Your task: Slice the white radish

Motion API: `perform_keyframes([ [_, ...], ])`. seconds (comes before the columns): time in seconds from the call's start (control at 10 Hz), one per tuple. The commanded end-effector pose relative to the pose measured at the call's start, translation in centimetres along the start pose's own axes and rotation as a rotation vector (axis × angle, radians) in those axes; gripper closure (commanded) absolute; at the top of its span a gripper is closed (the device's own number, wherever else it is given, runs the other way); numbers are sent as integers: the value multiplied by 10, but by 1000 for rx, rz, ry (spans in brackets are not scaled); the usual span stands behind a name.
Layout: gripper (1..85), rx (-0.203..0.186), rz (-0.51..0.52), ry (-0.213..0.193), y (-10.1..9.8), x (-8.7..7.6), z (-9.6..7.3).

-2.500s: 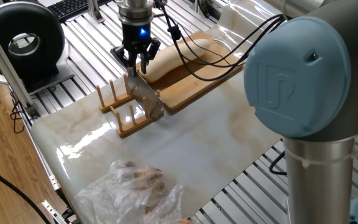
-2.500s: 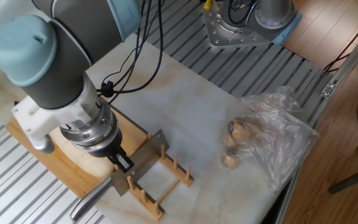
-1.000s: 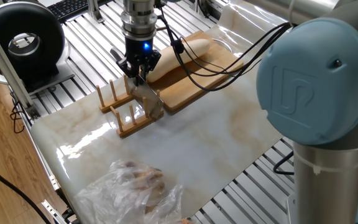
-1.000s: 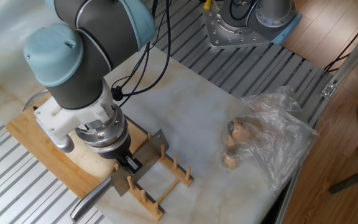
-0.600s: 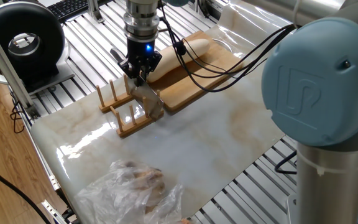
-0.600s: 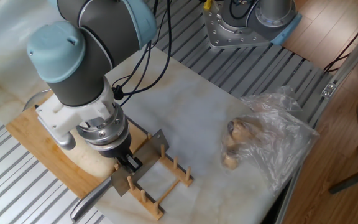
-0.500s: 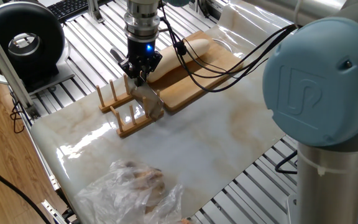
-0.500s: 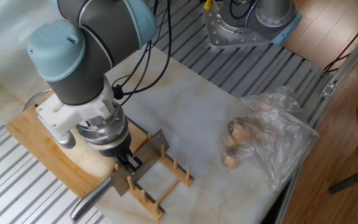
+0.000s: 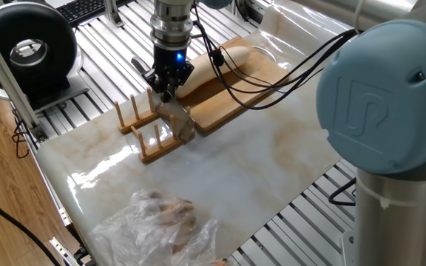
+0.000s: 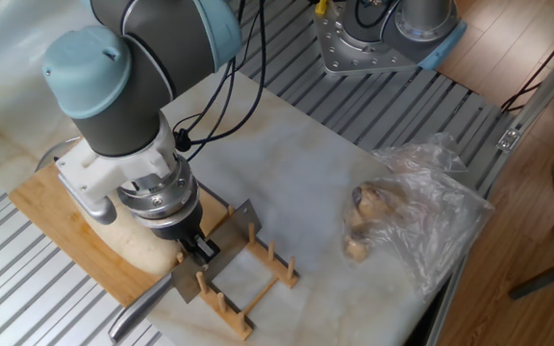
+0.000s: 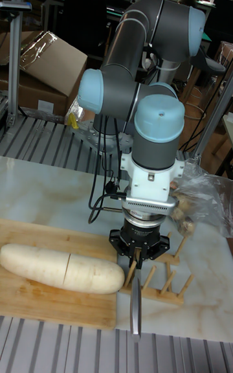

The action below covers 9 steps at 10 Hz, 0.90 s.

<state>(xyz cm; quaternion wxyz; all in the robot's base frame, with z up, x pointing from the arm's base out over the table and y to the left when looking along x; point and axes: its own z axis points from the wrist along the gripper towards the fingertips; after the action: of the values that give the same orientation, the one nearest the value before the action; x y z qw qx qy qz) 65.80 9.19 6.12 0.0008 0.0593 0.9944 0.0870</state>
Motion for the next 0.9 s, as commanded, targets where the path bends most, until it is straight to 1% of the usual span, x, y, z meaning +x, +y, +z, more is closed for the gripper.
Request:
perform_keyframes([
  [0.0, 660, 1, 22, -14, -2, -3, -2],
  [0.3, 700, 2, 31, -17, -2, -4, -2],
  [0.5, 720, 5, 45, -18, 2, -2, -7],
  [0.6, 770, 19, 63, -15, 3, -2, -9],
  [0.7, 843, 43, 78, -18, 2, -4, -10],
  [0.8, 843, 40, 84, -16, 9, -4, -12],
])
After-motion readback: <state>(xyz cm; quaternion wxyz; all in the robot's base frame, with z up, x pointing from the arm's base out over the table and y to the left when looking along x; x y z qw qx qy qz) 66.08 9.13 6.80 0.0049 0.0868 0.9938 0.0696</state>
